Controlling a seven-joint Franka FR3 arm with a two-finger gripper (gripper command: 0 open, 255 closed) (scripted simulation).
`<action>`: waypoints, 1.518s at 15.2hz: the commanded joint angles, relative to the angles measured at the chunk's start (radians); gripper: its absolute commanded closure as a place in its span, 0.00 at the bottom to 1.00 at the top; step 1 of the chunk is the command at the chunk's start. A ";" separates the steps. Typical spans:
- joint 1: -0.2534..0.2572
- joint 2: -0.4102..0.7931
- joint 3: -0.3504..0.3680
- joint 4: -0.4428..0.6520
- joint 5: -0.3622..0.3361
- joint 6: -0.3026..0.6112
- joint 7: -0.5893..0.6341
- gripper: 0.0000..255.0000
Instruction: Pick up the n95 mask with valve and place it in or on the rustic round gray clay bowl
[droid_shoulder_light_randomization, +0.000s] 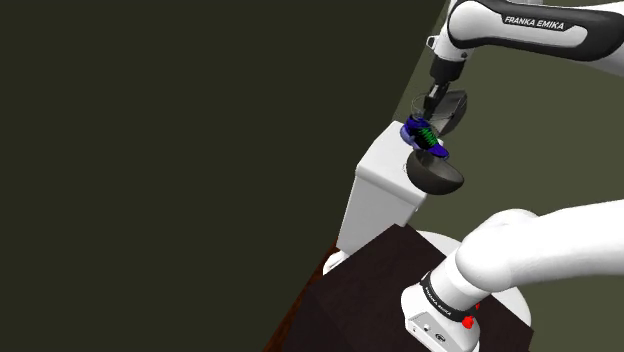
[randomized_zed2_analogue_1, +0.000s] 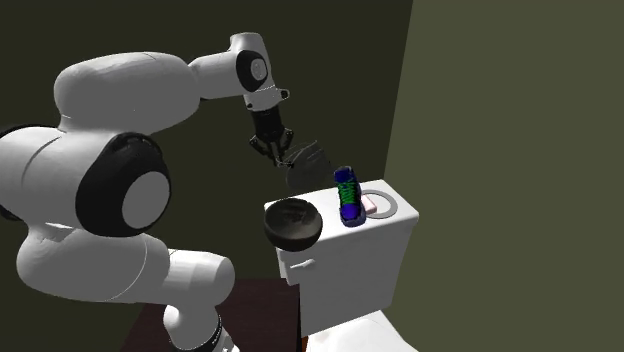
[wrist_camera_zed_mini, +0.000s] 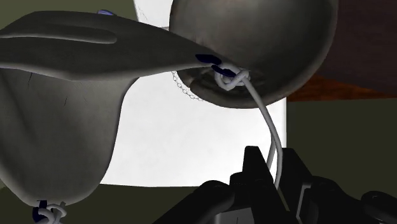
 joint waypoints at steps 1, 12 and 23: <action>-0.004 -0.081 0.019 -0.055 -0.003 -0.029 0.014 1.00; -0.019 -0.318 0.058 -0.275 -0.007 -0.056 0.048 1.00; -0.024 -0.336 0.041 -0.395 -0.024 0.044 0.069 1.00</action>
